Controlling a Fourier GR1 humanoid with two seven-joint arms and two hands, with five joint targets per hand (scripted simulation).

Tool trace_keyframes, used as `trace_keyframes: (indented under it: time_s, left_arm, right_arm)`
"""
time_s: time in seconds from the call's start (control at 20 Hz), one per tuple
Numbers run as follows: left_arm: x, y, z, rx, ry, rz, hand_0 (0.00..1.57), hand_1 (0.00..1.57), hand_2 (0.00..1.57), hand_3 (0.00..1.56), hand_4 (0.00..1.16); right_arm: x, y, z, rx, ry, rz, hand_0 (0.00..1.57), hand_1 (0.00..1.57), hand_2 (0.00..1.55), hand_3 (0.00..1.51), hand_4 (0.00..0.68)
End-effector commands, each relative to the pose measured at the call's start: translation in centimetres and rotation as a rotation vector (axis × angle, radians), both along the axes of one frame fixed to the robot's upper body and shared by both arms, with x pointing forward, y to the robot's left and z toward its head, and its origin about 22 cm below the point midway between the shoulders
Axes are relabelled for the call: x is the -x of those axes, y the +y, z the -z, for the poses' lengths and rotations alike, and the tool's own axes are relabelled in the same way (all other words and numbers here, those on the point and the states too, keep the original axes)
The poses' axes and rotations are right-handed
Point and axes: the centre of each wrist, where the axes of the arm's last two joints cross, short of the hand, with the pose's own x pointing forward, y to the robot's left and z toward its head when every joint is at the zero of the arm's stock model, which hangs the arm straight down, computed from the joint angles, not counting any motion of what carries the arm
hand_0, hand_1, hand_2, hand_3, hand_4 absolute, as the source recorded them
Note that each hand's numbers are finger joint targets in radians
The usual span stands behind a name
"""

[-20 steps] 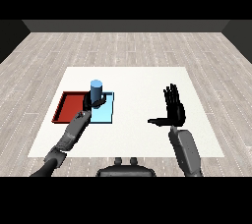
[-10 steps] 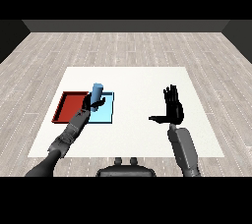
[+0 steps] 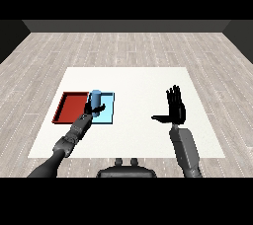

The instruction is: Pick the blue can and put it in the blue box

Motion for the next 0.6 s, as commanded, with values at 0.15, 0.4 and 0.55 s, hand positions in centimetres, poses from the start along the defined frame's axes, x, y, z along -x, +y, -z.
trace_keyframes:
  time_s: [0.15,0.4,0.55]
  left_arm:
    - [-0.3,-0.4,-0.2,-0.146,0.112,-0.028,0.00,0.00,0.00,0.00,0.00]
    - [0.0,0.0,0.1,-0.115,-0.003,-0.115,0.00,0.00,0.00,0.00,0.00]
    - [-0.5,1.8,-0.9,-0.087,-0.103,-0.127,0.00,0.00,0.00,0.00,0.00]
  right_arm:
    - [0.2,-0.4,-1.8,-0.004,-0.037,-0.006,0.00,0.00,0.00,0.00,0.000]
    - [0.6,-0.3,-1.1,0.011,-0.044,0.004,0.00,0.00,0.00,0.00,0.000]
    - [-0.1,-1.2,-0.9,0.032,-0.022,-0.021,0.00,0.00,0.00,0.00,0.000]
